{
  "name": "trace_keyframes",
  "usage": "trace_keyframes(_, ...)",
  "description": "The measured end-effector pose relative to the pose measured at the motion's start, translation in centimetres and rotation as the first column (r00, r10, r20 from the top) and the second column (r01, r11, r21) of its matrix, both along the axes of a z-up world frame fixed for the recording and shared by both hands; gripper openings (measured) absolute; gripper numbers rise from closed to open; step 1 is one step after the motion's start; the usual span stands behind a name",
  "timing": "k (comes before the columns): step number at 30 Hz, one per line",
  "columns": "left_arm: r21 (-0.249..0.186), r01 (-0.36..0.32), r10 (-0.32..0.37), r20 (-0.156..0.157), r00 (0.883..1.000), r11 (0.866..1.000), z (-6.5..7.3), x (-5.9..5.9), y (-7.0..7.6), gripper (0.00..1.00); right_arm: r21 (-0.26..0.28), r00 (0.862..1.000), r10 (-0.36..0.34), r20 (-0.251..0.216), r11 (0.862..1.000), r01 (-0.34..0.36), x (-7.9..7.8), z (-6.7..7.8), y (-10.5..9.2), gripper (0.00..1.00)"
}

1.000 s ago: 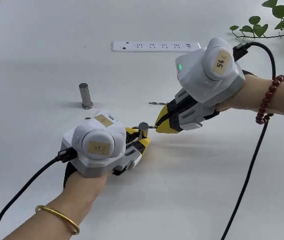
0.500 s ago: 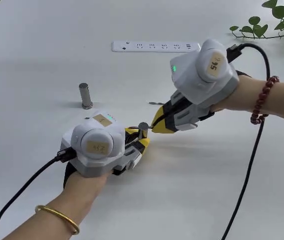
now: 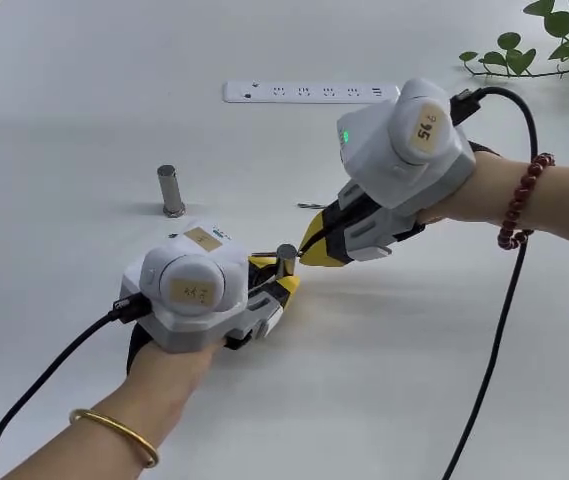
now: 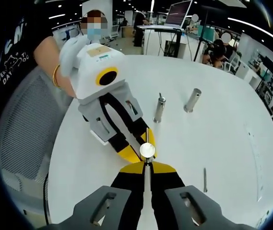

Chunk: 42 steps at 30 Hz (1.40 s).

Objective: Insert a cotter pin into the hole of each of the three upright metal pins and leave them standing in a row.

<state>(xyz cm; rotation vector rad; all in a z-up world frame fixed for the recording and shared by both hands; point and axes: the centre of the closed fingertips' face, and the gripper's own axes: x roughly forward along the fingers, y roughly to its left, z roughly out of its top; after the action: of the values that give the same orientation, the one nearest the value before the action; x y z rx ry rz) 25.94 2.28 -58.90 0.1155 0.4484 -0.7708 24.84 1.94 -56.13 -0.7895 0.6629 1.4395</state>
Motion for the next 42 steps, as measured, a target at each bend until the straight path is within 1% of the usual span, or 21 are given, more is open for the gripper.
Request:
trace_keyframes(3, 0.004, 0.000, 0.000, 0.003, 1.000, 1.000, 0.0, 0.0, 0.0, 0.10, 0.001, 1.000, -0.004, -0.002, 1.000, 0.004, 0.0, 0.0, 0.0, 0.00)
trace_keyframes(9, 0.011, -0.005, 0.005, -0.003, 1.000, 1.000, -0.1, 0.0, 0.0, 0.11, -0.001, 1.000, -0.015, -0.004, 1.000, 0.015, 0.0, 0.0, 0.1, 0.00)
trace_keyframes(15, 0.005, -0.007, 0.007, -0.020, 1.000, 1.000, -0.2, -0.1, 0.1, 0.11, -0.010, 1.000, -0.021, -0.003, 1.000, 0.021, 0.0, -0.1, 0.0, 0.00)
trace_keyframes(18, 0.003, -0.002, 0.002, -0.037, 0.999, 1.000, -0.4, -0.4, 0.2, 0.13, -0.007, 1.000, -0.029, -0.001, 1.000, 0.029, 0.1, -0.1, 0.1, 0.05)
trace_keyframes(20, 0.007, 0.008, -0.008, -0.037, 0.999, 1.000, -0.4, -0.6, 0.2, 0.15, 0.003, 0.999, -0.035, -0.004, 0.999, 0.035, 0.1, 0.0, 0.2, 0.06)
trace_keyframes(22, 0.011, 0.012, -0.011, -0.039, 0.999, 1.000, -0.4, -0.7, 0.3, 0.17, 0.014, 0.999, -0.038, -0.005, 0.999, 0.038, 0.1, 0.3, 0.4, 0.08)
trace_keyframes(24, 0.017, 0.010, -0.010, -0.037, 0.999, 1.000, -0.3, -0.9, 0.7, 0.20, 0.022, 0.999, -0.042, -0.009, 0.999, 0.042, 0.0, 0.5, 0.7, 0.11)
trace_keyframes(26, 0.017, 0.011, -0.011, -0.035, 0.999, 1.000, -0.1, -1.1, 1.0, 0.21, 0.029, 0.999, -0.045, -0.007, 0.999, 0.045, 0.0, 0.6, 1.1, 0.13)
trace_keyframes(31, 0.008, 0.005, -0.004, -0.038, 0.999, 1.000, 0.3, -1.5, 1.7, 0.27, 0.035, 0.997, -0.071, -0.036, 0.997, 0.072, -0.2, 0.5, 2.1, 0.16)
trace_keyframes(33, 0.013, 0.004, -0.004, -0.038, 0.999, 1.000, 0.2, -1.6, 2.0, 0.27, 0.030, 0.997, -0.068, -0.037, 0.997, 0.069, -0.4, 0.3, 2.3, 0.16)
trace_keyframes(35, 0.012, 0.000, 0.000, -0.042, 0.999, 1.000, 0.3, -1.8, 2.3, 0.29, 0.020, 0.998, -0.060, -0.029, 0.998, 0.060, -0.4, 0.1, 2.3, 0.15)
trace_keyframes(37, 0.015, 0.001, -0.001, -0.042, 0.999, 1.000, 0.3, -2.0, 2.6, 0.29, 0.025, 0.997, -0.064, -0.032, 0.998, 0.065, -0.3, 0.0, 2.3, 0.13)
trace_keyframes(40, 0.019, 0.005, -0.004, -0.043, 0.999, 1.000, 0.4, -2.3, 2.8, 0.31, 0.019, 0.997, -0.069, -0.033, 0.997, 0.070, -0.3, -0.2, 2.2, 0.11)
trace_keyframes(41, 0.013, 0.002, -0.002, -0.045, 0.999, 1.000, 0.5, -2.4, 2.9, 0.31, 0.018, 0.997, -0.069, -0.032, 0.997, 0.069, -0.2, -0.3, 2.2, 0.11)
trace_keyframes(42, 0.001, -0.001, 0.001, -0.053, 0.999, 1.000, 0.7, -2.5, 2.9, 0.31, 0.019, 0.997, -0.065, -0.031, 0.998, 0.065, -0.3, -0.4, 2.2, 0.10)
